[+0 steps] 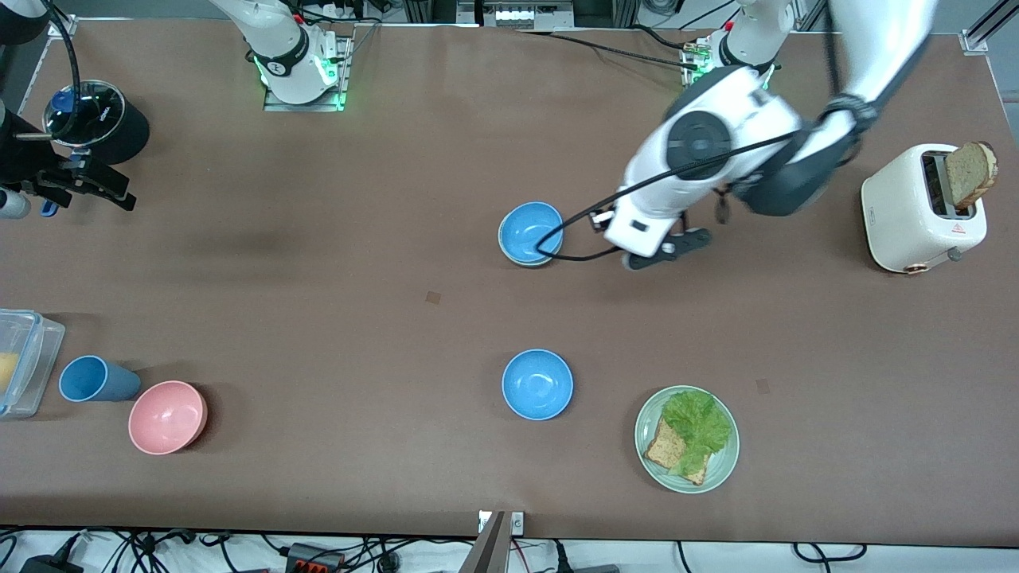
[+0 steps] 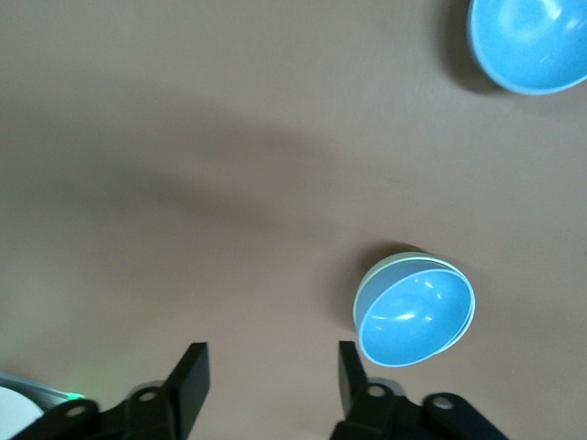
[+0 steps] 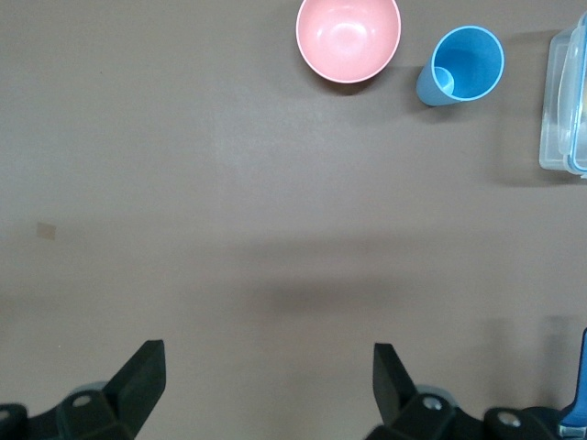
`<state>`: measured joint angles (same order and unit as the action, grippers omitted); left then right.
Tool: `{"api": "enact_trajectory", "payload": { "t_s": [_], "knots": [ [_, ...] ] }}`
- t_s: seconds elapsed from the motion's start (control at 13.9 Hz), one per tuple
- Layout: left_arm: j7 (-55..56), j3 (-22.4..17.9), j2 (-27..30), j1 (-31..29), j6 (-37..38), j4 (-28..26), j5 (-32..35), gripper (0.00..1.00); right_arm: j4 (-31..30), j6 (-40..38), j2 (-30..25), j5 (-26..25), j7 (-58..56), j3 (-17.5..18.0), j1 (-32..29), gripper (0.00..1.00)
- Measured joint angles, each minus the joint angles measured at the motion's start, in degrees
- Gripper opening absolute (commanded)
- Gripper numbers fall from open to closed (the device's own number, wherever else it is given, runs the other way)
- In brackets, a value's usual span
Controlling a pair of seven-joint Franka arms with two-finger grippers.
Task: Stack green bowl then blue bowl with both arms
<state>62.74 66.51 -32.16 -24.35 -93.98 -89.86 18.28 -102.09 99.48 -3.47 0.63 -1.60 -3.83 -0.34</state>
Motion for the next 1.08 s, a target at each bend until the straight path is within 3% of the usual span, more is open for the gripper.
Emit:
{"api": "enact_trajectory", "payload": {
  "t_s": [0.36, 0.72, 0.86, 1.08],
  "knots": [
    [-5.29, 0.02, 0.32, -2.1, 7.07, 6.54, 0.04, 1.0, 0.0, -0.07, -0.01, 0.0, 0.0, 0.0, 0.0, 1.0],
    [-28.26, -0.89, 0.67, -7.69, 12.14, 11.35, 0.33, 1.0, 0.0, -0.08, -0.02, 0.0, 0.0, -0.02, 0.0, 1.0],
    [-40.74, -4.62, 2.73, -9.49, 12.66, 12.31, 0.37, 1.0, 0.0, -0.08, -0.02, 0.0, 0.0, -0.02, 0.0, 1.0],
    [-52.24, -16.14, 9.05, -7.38, 12.61, 11.52, -2.47, 1.0, 0.01, -0.09, -0.02, 0.0, 0.0, -0.03, -0.01, 1.0]
  ]
}}
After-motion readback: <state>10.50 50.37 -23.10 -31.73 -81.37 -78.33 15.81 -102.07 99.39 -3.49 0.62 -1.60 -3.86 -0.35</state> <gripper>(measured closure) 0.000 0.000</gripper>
